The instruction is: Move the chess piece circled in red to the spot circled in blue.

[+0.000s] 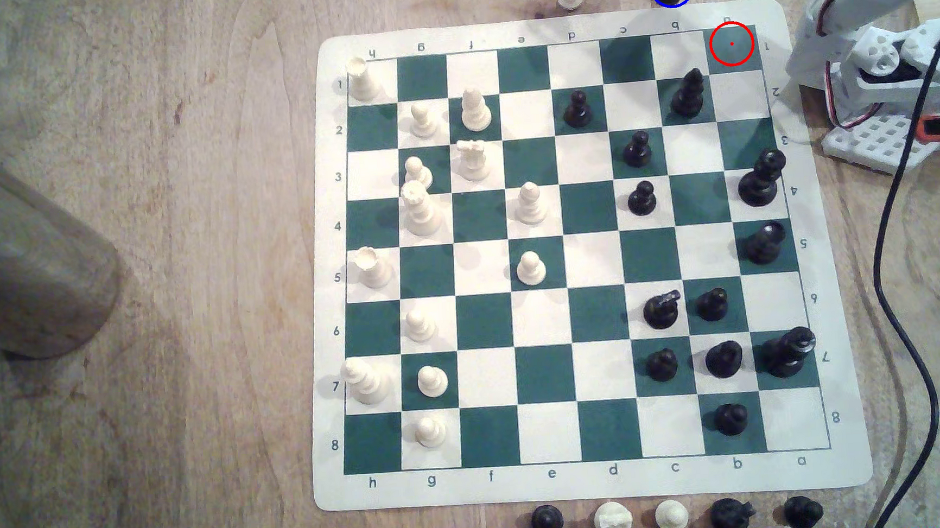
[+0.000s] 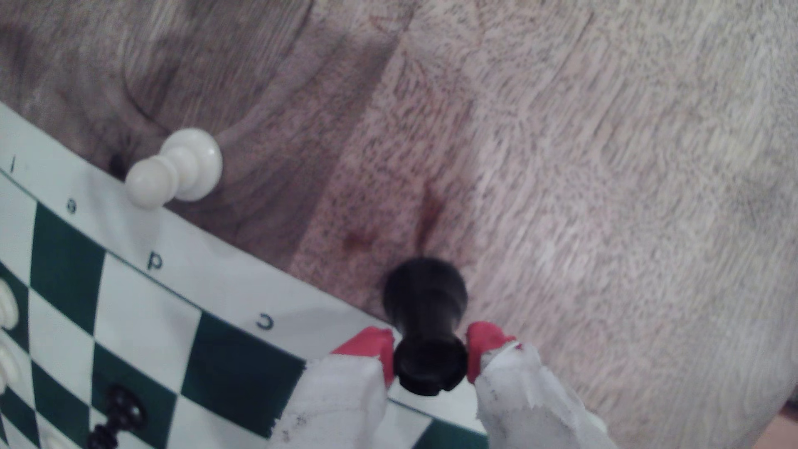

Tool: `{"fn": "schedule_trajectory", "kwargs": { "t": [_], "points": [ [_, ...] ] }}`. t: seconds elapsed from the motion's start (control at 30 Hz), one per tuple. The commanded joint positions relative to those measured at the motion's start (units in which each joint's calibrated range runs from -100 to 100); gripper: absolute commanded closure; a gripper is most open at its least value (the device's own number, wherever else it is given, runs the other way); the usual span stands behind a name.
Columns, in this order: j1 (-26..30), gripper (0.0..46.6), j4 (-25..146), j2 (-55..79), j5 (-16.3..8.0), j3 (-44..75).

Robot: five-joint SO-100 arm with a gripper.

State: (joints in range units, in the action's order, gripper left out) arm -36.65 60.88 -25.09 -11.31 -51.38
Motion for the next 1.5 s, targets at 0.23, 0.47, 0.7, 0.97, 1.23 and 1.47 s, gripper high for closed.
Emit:
{"fn": "schedule_trajectory", "kwargs": {
  "t": [0.23, 0.47, 0.7, 0.97, 1.23, 1.47],
  "points": [
    [-2.73, 24.8, -2.32, 0.73, 0.15, 3.24],
    [-3.98, 12.4, 0.71, -9.88, 0.44, 2.15],
    [-1.4, 9.5, 7.51, -19.64, 0.93, 0.88],
    [1.02, 9.7, 14.64, -26.52, 2.05, -1.66],
    [19.01, 26.1, 9.97, -48.51, 2.44, -14.62],
    [18.62, 28.3, -8.95, -57.67, 0.44, -28.31]
  ]
}}
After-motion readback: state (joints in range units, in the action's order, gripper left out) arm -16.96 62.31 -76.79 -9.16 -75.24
